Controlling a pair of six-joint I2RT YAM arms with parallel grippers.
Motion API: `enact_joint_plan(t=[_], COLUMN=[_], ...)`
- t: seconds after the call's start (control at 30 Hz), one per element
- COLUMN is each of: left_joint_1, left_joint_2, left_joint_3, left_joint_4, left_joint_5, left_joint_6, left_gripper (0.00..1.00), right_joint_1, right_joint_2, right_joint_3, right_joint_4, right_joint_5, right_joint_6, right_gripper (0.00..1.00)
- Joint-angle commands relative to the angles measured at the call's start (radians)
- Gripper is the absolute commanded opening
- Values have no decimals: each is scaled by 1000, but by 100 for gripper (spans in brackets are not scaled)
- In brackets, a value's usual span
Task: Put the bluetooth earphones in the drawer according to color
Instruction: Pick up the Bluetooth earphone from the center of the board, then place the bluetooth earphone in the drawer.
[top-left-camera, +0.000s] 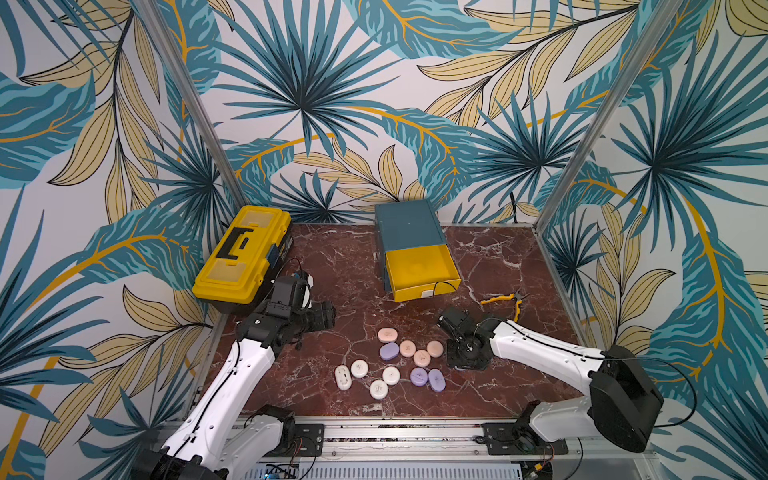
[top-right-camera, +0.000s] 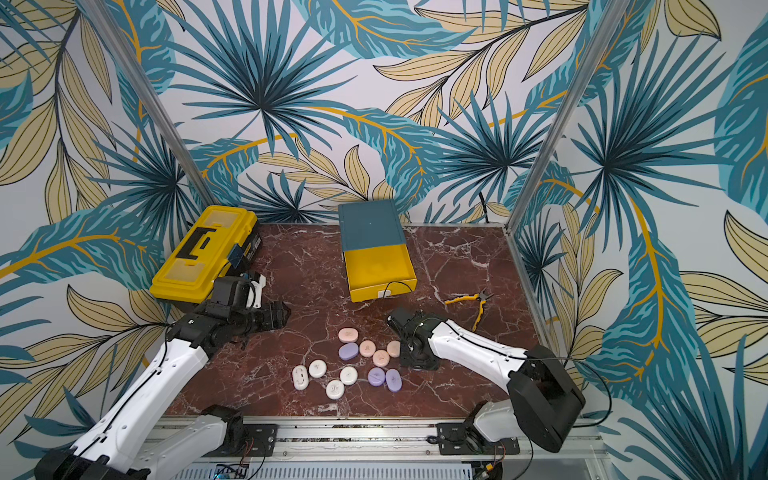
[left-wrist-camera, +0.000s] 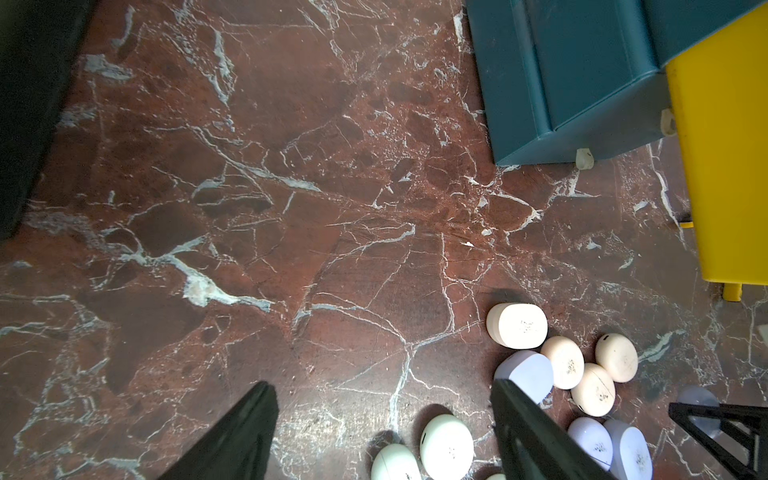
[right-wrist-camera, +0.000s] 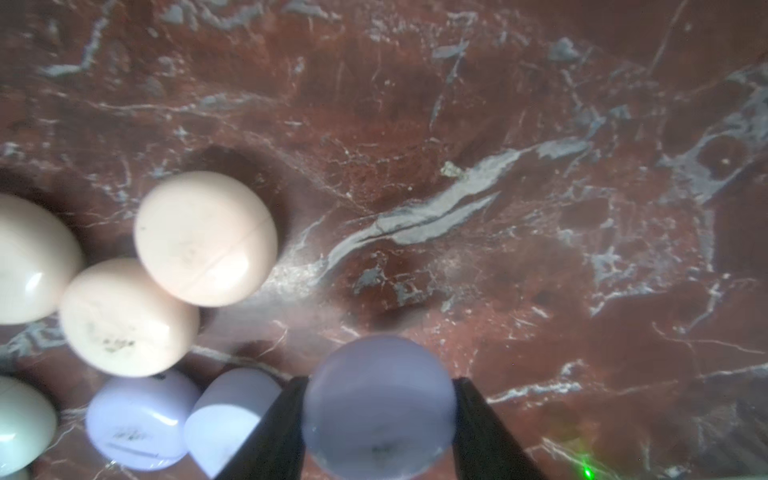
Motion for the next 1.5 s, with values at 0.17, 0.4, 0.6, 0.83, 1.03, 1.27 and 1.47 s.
enact_joint_plan(t=[0.17,0.4,0.6,0.83,1.03,1.27,1.47], left_joint_1=[11,10,10,10,10,10,10], left_joint_2=[0,14,19,18,7,-11,-6], left_joint_3=[-17,-16,-13,3,4,-3,-11], left_joint_4=[3,17,22,10,4,6,16], left_joint_5=[0,4,11,27,34,42,54], left_joint_6=[15,17,17,15,12,7,4], left_gripper=[85,85,86,85,85,85,85], right_joint_1=[4,6,8,4,-11,-37,-62], right_joint_2=[-167,-248,-144,132,384,633,758], right_joint_3=[144,385,649,999,1281,1511,1588], right_joint_4=[-285,-436,-437,-436,-459,-499,-502], right_joint_5=[-12,-22,-2,71,84,59,29], right_joint_6=[-30,-75,-139,-259,-329,-356,-361], right_gripper=[51,51,51,51,51,51,51])
